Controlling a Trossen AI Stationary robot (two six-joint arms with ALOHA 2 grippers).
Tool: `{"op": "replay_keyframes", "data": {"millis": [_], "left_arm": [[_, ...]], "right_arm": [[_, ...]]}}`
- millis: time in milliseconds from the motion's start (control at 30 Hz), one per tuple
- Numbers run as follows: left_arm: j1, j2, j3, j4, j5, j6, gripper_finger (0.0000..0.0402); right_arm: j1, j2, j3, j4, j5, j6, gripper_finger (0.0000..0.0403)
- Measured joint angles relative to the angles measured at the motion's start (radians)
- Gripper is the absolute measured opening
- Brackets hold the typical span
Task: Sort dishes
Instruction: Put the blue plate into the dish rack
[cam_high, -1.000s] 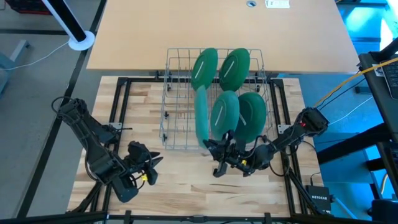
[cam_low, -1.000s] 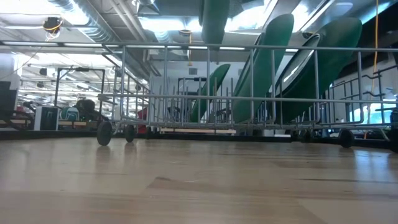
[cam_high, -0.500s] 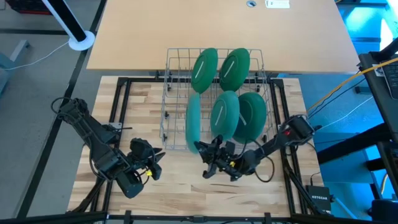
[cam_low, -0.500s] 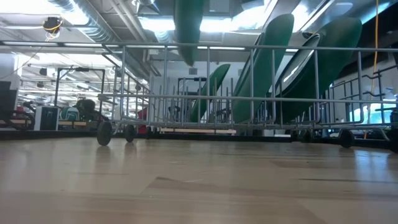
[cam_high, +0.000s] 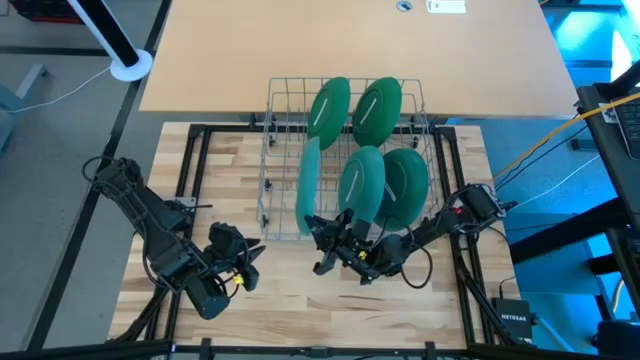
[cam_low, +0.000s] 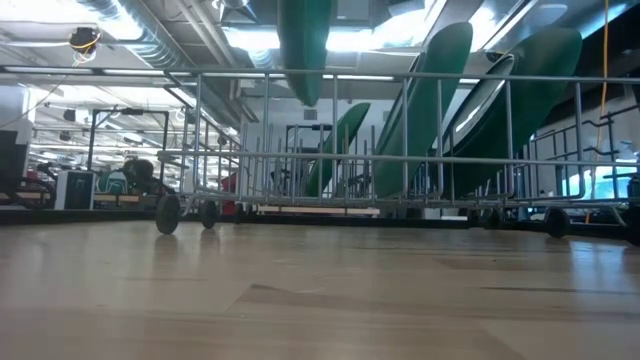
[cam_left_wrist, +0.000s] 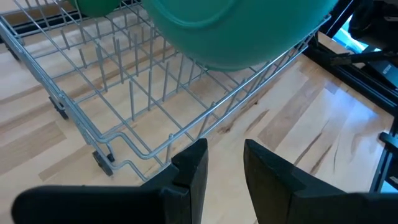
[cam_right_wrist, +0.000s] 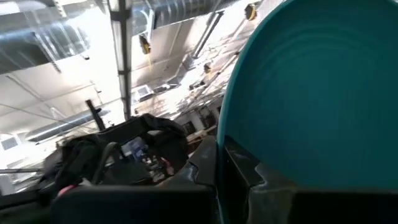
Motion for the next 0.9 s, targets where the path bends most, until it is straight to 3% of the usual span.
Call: {"op": "replay_keyframes", "data": {"millis": [500, 733, 900], "left_arm": [[0.026, 0.016, 0.000, 0.050, -0.021, 0.026, 0.0095], [0.072, 0.117, 0.000, 0.251, -0.022, 0.307, 0.0095], [0.104, 0.177, 0.000, 0.273, -0.017, 0.411, 0.0095]], "right_arm": [[-0.007, 0.000, 0.000, -0.054, -0.007, 0.024, 0.0010], [-0.007, 0.000, 0.000, -0.054, -0.012, 0.024, 0.0010], [-0.006, 0.000, 0.000, -0.054, -0.033, 0.027, 0.0010]]}}
